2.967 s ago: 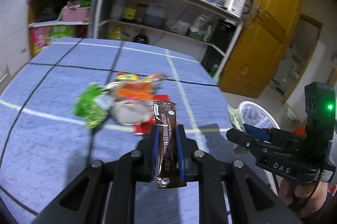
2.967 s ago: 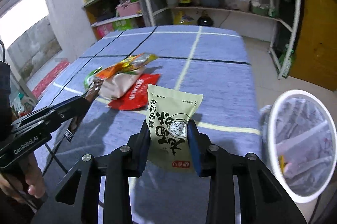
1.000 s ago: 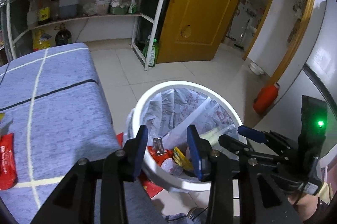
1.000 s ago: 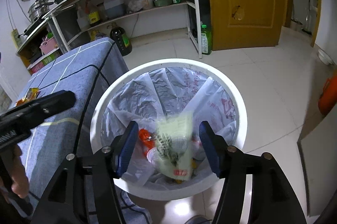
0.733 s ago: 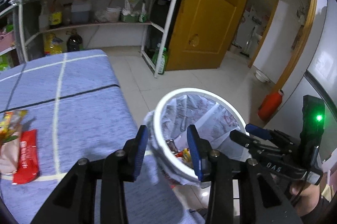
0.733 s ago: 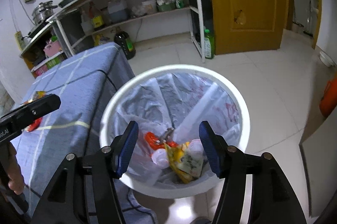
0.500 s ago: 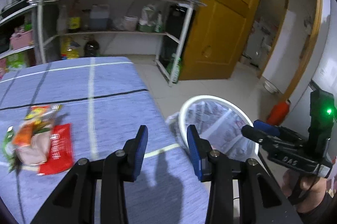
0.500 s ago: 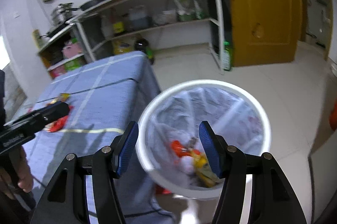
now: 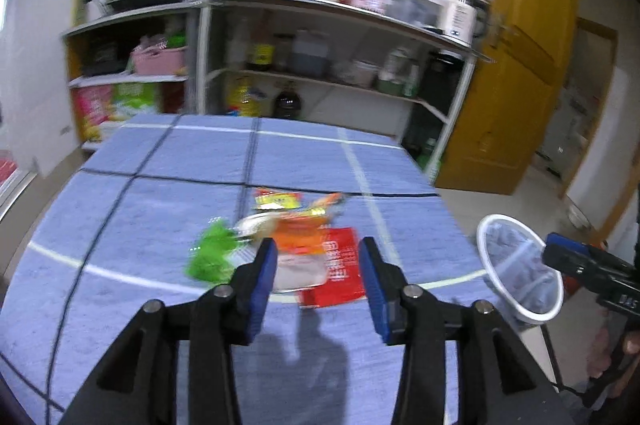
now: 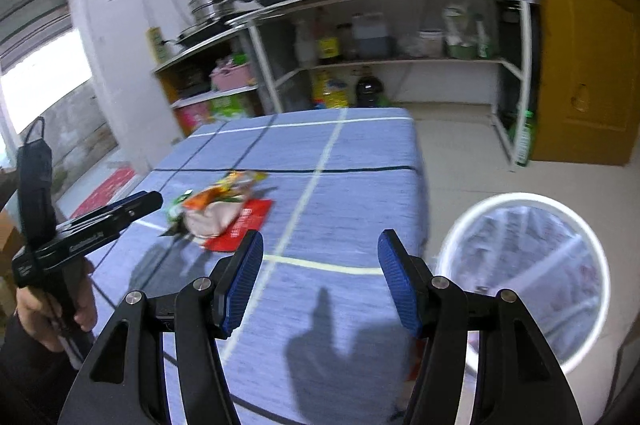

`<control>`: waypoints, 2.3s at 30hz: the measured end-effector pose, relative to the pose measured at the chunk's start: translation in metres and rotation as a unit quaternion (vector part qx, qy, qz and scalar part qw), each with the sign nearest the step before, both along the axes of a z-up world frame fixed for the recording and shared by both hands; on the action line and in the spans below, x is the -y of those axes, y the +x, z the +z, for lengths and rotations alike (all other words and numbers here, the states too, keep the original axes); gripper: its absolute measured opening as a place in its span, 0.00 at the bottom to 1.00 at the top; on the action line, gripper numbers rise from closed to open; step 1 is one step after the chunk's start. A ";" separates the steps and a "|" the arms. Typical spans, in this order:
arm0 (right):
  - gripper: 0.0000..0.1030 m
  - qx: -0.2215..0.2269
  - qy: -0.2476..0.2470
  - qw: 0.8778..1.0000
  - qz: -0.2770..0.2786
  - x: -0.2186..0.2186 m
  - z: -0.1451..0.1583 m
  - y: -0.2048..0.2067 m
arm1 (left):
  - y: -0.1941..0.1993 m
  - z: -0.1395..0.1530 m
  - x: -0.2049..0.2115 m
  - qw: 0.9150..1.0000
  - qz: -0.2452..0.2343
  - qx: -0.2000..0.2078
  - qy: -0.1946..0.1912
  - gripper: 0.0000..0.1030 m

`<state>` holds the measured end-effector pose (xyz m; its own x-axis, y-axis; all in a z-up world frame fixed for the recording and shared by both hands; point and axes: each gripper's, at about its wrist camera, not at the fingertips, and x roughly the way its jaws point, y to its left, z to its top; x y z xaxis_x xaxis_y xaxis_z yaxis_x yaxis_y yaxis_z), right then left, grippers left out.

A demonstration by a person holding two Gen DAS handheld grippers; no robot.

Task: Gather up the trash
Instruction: 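Move both open tools back over the table toward the remaining snack bags, then grasp the green snack bag with the left tool while the right tool grasps the orange wrapper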

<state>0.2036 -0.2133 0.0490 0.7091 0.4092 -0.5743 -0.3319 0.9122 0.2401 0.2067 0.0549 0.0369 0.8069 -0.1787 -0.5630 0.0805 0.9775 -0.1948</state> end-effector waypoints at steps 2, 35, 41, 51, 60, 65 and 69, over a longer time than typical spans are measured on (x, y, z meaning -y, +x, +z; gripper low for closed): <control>0.59 -0.003 -0.001 1.000 0.012 -0.014 0.000 0.002 | 0.001 -0.008 -0.014 1.000 0.011 -0.005 -0.001 0.52; 0.42 -0.067 -0.010 0.995 0.067 -0.126 -0.018 0.076 | 0.053 -0.065 -0.057 0.995 0.004 -0.100 0.005 0.25; 0.35 -0.089 -0.006 0.993 0.074 -0.149 -0.027 0.093 | 0.039 -0.050 -0.058 0.997 -0.003 -0.070 -0.008 0.21; 0.17 -0.112 -0.017 0.991 0.075 -0.171 -0.047 0.112 | 0.035 -0.038 -0.068 0.998 0.005 -0.056 -0.017 0.20; 0.03 -0.097 -0.016 0.992 0.082 -0.164 -0.042 0.105 | 0.033 -0.035 -0.065 0.999 0.005 -0.047 -0.018 0.20; 0.03 -0.086 -0.008 0.993 0.081 -0.150 -0.037 0.094 | 0.029 -0.028 -0.058 0.999 0.000 -0.035 -0.018 0.20; 0.03 -0.083 0.001 0.994 0.071 -0.131 -0.034 0.088 | 0.027 -0.022 -0.046 0.999 -0.010 -0.029 -0.022 0.20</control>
